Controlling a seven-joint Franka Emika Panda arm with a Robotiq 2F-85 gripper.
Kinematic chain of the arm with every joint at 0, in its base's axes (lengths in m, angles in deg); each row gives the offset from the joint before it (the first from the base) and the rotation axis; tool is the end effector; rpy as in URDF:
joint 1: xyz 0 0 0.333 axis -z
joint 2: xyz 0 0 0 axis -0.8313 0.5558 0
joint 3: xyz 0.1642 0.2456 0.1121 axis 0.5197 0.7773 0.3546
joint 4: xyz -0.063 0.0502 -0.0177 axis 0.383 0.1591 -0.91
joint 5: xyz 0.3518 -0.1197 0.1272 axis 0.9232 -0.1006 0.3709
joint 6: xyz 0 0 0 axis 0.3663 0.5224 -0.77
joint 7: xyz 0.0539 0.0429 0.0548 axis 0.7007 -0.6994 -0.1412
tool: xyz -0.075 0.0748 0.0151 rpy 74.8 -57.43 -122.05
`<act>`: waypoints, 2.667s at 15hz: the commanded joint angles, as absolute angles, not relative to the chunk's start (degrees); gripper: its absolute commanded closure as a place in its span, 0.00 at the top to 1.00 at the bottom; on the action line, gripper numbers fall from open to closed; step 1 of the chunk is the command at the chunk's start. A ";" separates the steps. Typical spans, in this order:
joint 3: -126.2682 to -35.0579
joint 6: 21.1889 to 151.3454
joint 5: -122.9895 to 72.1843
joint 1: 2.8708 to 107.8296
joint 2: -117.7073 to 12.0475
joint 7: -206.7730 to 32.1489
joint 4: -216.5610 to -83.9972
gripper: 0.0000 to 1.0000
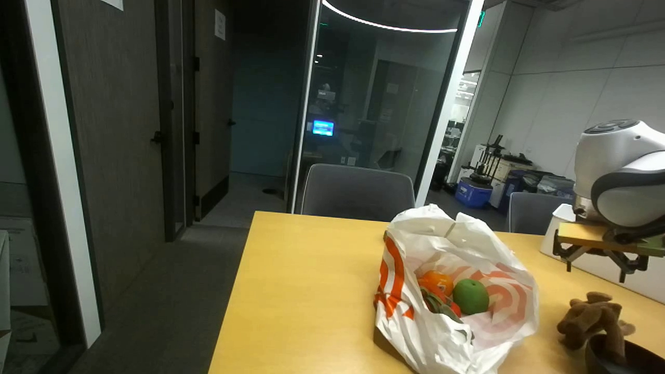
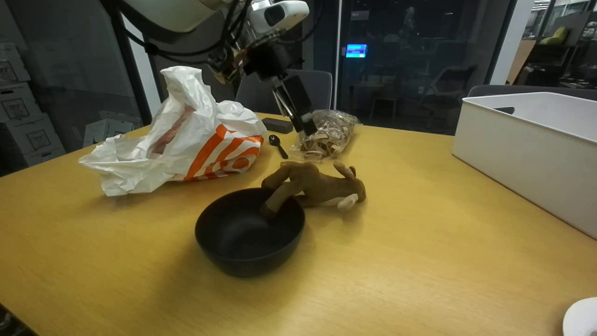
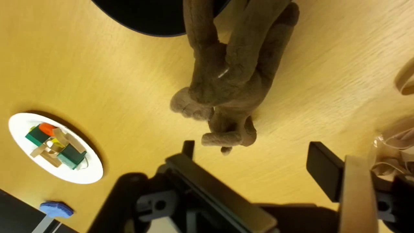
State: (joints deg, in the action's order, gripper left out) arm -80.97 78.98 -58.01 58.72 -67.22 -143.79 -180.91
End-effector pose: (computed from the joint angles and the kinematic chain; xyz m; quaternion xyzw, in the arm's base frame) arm 0.5445 -0.0827 0.3937 0.8905 -0.3814 0.1288 0.2120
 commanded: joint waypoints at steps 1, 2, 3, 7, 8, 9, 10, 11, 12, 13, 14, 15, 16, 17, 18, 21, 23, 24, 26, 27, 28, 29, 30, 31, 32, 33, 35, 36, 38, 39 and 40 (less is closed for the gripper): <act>-79.28 81.10 -56.64 57.47 -72.69 -142.02 -183.95 1.00; -78.54 82.62 -54.80 57.05 -73.86 -139.08 -184.76 1.00; -77.70 83.30 -53.01 56.50 -74.80 -136.59 -185.17 1.00; -73.62 85.12 -47.49 53.72 -76.59 -128.83 -185.96 1.00; -72.72 85.57 -45.94 53.02 -76.78 -126.70 -185.94 1.00; -71.89 86.43 -44.76 52.39 -77.00 -124.65 -185.95 1.00; -71.22 85.55 -43.18 51.78 -77.36 -121.89 -185.68 1.00; -70.73 85.44 -41.55 51.18 -78.01 -118.36 -185.90 1.00; -70.27 84.92 -40.25 50.74 -78.33 -115.65 -185.86 1.00; -69.64 83.76 -40.40 50.65 -78.65 -115.35 -185.50 1.00; -68.49 82.38 -46.94 52.02 -79.73 -124.05 -185.40 1.00; -68.02 81.30 -49.73 52.62 -81.19 -126.80 -185.84 1.00; -67.46 78.89 -52.91 53.03 -82.40 -129.16 -185.91 1.00; -67.17 76.69 -54.58 53.14 -83.65 -129.37 -186.17 1.00; -67.33 75.12 -53.81 52.64 -84.97 -126.08 -186.68 1.00; -68.87 76.91 -47.32 50.93 -88.75 -112.67 -188.98 1.00; -68.88 77.94 -42.41 50.21 -89.03 -105.87 -189.35 1.00; -68.84 78.32 -39.84 49.78 -88.63 -102.77 -189.23 1.00; -68.53 79.50 -35.11 48.53 -86.53 -97.51 -188.69 1.00; -68.34 80.00 -32.99 47.82 -85.32 -95.04 -188.40 1.00; -68.09 80.68 -30.74 46.97 -83.72 -92.78 -187.99 1.00; -67.88 80.34 -28.47 46.12 -82.01 -90.34 -187.18 1.00; -67.90 80.38 -26.07 45.35 -80.33 -87.61 -186.63 1.00; -67.94 79.38 -23.64 44.69 -78.69 -84.98 -185.99 1.00; -68.08 78.38 -21.09 44.10 -77.60 -81.90 -185.53 1.00; -68.19 76.90 -18.68 43.73 -76.52 -78.96 -184.95 1.00; -68.23 74.08 -15.20 43.87 -74.16 -74.81 -183.66 1.00; -67.82 73.39 -15.98 44.44 -72.99 -76.42 -183.17 1.00; -67.37 73.23 -18.68 45.07 -70.55 -80.25 -182.22 1.00; -67.36 73.18 -19.88 45.30 -69.37 -81.79 -181.85 1.00; -67.39 73.62 -20.65 45.47 -68.32 -83.50 -181.49 1.00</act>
State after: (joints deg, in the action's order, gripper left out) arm -67.86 74.79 -18.12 44.63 -72.01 -79.26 -184.74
